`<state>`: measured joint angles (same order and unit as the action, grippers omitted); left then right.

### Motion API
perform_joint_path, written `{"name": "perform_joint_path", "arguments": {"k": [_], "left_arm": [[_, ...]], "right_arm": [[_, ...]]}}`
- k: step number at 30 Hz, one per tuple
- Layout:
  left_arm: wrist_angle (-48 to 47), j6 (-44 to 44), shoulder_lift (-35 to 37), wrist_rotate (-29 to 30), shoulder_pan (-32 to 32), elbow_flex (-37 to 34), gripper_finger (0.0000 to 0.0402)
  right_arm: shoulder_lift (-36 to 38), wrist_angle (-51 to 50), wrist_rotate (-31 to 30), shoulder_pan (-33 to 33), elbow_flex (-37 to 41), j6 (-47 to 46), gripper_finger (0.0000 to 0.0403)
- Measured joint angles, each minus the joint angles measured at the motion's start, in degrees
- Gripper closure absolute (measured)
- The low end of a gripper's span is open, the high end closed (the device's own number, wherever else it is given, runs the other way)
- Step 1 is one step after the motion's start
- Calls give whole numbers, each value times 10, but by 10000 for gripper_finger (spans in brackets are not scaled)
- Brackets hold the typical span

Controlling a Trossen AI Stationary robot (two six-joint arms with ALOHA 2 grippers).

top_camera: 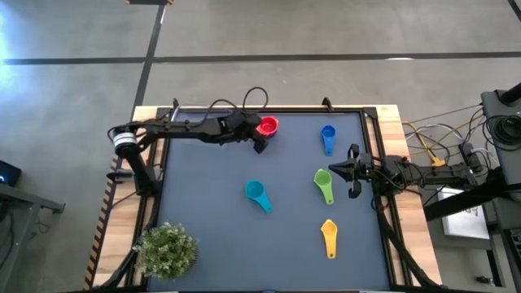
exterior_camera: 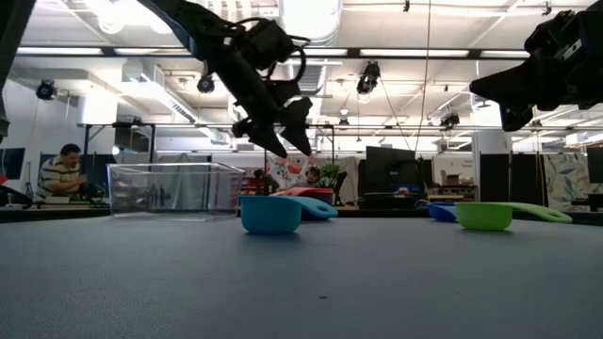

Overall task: Nest measuring cups in basket
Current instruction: Adjust the nested measuring cups

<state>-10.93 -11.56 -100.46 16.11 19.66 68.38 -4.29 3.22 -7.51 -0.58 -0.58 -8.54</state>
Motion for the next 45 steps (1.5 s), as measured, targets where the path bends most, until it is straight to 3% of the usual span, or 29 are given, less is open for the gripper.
{"name": "perform_joint_path", "arguments": {"k": [4, 11, 31, 45], "left_arm": [[-86, -4, -48, 6, 0, 68, 53], [-253, -26, -119, 73, 1, 176, 52], [-217, -38, -129, -17, 38, 181, 52], [-216, -59, -131, 15, 8, 181, 52]], "right_arm": [[0, 0, 0, 0, 0, 0, 394], [0, 0, 0, 0, 0, 0, 394], [0, 0, 0, 0, 0, 0, 394], [0, 0, 0, 0, 0, 0, 394]]}}
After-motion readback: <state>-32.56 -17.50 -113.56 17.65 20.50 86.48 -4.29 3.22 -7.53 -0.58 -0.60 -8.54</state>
